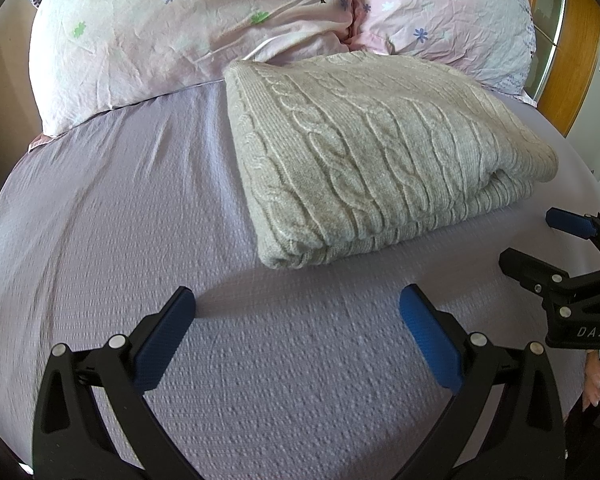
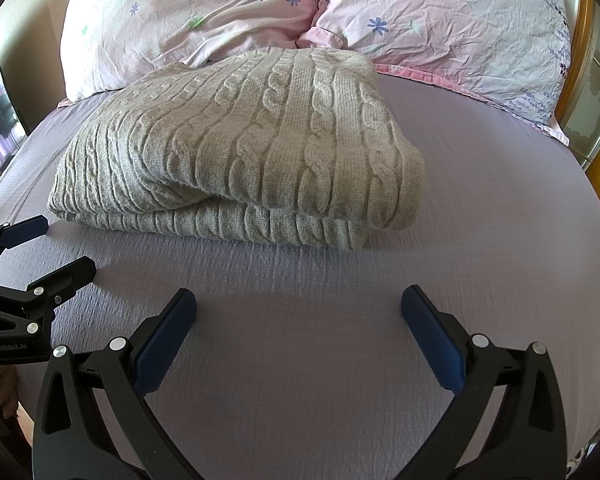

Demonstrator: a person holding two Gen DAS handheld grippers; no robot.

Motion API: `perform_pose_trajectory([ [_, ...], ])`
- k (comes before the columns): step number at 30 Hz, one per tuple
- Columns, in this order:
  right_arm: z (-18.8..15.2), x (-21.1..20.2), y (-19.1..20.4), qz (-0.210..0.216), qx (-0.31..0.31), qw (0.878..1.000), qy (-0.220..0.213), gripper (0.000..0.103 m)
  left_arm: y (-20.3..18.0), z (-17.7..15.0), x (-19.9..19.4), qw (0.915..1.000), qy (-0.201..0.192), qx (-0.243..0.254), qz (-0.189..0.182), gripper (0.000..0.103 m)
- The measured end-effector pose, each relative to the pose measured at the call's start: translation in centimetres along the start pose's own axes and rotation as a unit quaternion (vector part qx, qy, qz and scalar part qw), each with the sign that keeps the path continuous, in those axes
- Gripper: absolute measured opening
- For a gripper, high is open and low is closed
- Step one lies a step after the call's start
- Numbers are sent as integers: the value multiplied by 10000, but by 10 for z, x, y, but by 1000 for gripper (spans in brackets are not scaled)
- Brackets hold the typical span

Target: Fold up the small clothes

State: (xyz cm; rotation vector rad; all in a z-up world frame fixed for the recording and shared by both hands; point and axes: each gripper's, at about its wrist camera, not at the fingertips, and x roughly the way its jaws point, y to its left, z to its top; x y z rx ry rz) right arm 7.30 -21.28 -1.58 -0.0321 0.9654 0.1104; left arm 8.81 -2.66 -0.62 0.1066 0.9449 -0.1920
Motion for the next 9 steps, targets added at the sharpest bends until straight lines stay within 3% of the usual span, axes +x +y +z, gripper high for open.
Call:
perform_pose_trajectory([
  [9, 0, 0, 0, 0, 0, 10000, 0, 102, 0, 0, 0, 10000, 1, -3, 0, 101],
])
